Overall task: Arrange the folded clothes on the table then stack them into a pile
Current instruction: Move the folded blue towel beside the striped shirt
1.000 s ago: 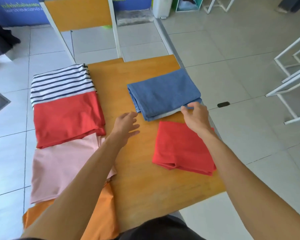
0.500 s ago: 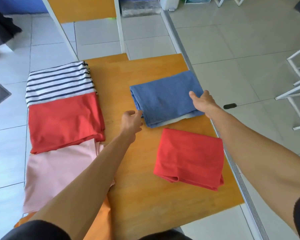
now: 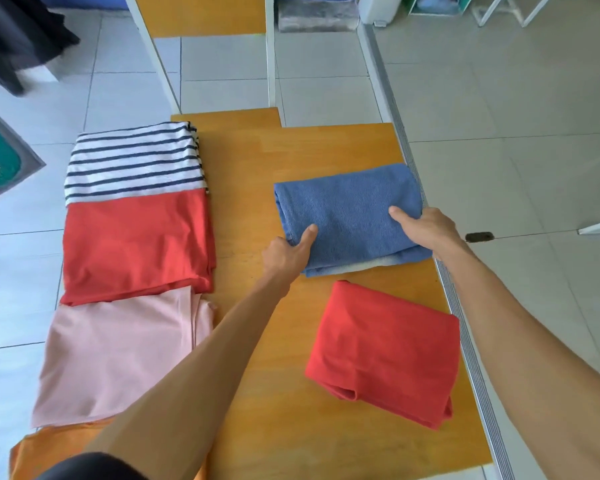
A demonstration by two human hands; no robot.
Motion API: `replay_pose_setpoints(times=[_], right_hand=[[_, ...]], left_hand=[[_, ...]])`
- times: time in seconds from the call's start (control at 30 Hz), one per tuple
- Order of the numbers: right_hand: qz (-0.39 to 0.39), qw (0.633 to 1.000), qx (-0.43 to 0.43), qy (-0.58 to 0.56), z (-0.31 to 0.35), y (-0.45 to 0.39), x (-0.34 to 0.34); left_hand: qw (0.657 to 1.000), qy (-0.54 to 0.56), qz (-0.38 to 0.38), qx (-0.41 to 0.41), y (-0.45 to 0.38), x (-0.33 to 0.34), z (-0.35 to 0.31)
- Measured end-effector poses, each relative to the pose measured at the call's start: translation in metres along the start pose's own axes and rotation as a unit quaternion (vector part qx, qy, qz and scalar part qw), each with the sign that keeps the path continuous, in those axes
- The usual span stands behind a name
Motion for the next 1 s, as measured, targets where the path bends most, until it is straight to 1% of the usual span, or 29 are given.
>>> replay_pose_setpoints(times=[0.1, 0.17, 0.23, 0.33, 0.47, 0.57, 0.7, 0.8, 0.9, 1.0], right_hand=[[0.0, 0.999, 0.009, -0.033, 0.006, 0.005, 0.015], [0.038, 0.996, 0.016, -0.082, 0.011, 0.009, 0.024], [0.077, 0.99, 0.005, -0.119, 0.019, 0.012, 0.033], [0.088, 0.982, -0.034, -0.166, 0.038, 0.013, 0.049], [0.073, 0.968, -0.042, -0.236, 0.07, 0.013, 0.06], [0.084, 0.958, -0.045, -0.271, 0.092, 0.012, 0.064], [0.06, 0.945, -0.071, -0.315, 0.122, 0.01, 0.066], [0.042, 0.939, -0.079, -0.333, 0.149, 0.005, 0.067], [0.037, 0.939, -0.087, -0.331, 0.173, -0.007, 0.07], [0.041, 0.946, -0.081, -0.312, 0.184, -0.022, 0.083]], left_hand=[[0.998, -0.019, -0.052, 0.001, -0.006, -0.014, 0.001], [0.994, -0.044, -0.095, 0.023, -0.011, -0.029, 0.0], [0.991, -0.045, -0.121, 0.04, -0.016, -0.043, -0.001], [0.991, -0.012, -0.128, 0.023, -0.025, -0.058, 0.0], [0.991, 0.04, -0.126, 0.017, -0.036, -0.075, -0.002], [0.986, 0.075, -0.141, 0.044, -0.048, -0.094, -0.016], [0.978, 0.082, -0.162, 0.105, -0.067, -0.12, -0.043], [0.972, 0.097, -0.181, 0.114, -0.085, -0.132, -0.062], [0.972, 0.075, -0.205, 0.09, -0.105, -0.138, -0.075], [0.983, 0.011, -0.176, 0.049, -0.118, -0.137, -0.07]])
Point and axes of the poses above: each hand's wrist, its own y-axis away from the middle knuckle, its own x-axis out of the palm, z = x × y, the point moved 5 cm from there along -y, towards the middle knuckle, and after that the axes turned 9 degrees about -z, right-handed, at the moved point
